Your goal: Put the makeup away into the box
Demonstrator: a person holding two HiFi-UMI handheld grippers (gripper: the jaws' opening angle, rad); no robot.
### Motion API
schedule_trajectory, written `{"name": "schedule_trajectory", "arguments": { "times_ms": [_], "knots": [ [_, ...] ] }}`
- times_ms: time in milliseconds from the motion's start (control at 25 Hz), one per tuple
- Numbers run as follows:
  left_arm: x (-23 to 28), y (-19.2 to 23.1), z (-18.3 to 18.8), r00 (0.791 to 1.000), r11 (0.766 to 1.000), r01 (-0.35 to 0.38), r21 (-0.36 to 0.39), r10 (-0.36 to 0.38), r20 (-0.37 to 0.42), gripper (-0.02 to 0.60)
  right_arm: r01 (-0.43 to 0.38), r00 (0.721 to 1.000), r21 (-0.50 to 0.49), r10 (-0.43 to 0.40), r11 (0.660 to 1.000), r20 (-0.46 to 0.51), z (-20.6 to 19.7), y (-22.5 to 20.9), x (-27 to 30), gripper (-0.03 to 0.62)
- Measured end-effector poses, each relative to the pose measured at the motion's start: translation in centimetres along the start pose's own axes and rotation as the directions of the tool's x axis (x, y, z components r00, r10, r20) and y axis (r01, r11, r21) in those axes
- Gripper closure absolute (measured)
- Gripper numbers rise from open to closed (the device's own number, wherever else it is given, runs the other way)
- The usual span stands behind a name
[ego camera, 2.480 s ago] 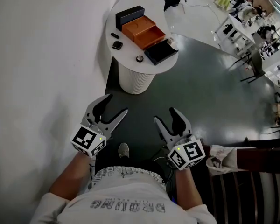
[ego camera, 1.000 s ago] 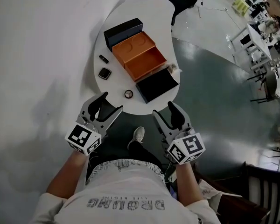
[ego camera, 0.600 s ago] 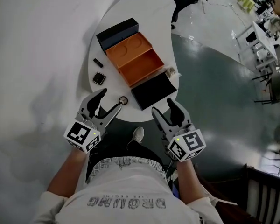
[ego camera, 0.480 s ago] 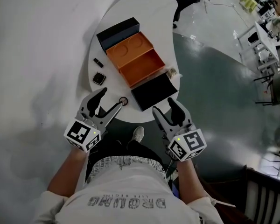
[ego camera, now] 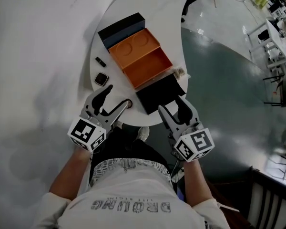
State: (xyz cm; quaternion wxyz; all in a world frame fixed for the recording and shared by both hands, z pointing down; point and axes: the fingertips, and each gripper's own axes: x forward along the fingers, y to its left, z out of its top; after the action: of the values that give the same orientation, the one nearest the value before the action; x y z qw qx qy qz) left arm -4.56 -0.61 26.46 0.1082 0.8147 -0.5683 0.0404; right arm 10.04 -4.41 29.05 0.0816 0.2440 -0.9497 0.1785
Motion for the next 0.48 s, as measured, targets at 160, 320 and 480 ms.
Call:
{"name": "schedule_trajectory", "arguments": {
  "times_ms": [160,320,480],
  "knots": [
    [0.8,1.4,-0.7,1.0,1.0,0.018,-0.012,-0.018,-0.01,0.301,0.013,1.0,0.002,-0.013,1.0,-0.014,-0.3,-0.2,1.6,0.318],
    [0.9,3.5,-1.2,0.999,0.999,0.031,-0.027,-0.032,-0.015,0.301,0.026,0.999,0.001,-0.026,1.0,-0.033,-0.6,0.3,3.8,0.318],
    [0.7,6.0,-1.6,0.998,0.998,0.05,-0.044,-0.051,-0.028,0.301,0.04,0.998,-0.009,-0.041,0.999,-0.052,-0.6,0.9,6.7,0.318]
  ]
}}
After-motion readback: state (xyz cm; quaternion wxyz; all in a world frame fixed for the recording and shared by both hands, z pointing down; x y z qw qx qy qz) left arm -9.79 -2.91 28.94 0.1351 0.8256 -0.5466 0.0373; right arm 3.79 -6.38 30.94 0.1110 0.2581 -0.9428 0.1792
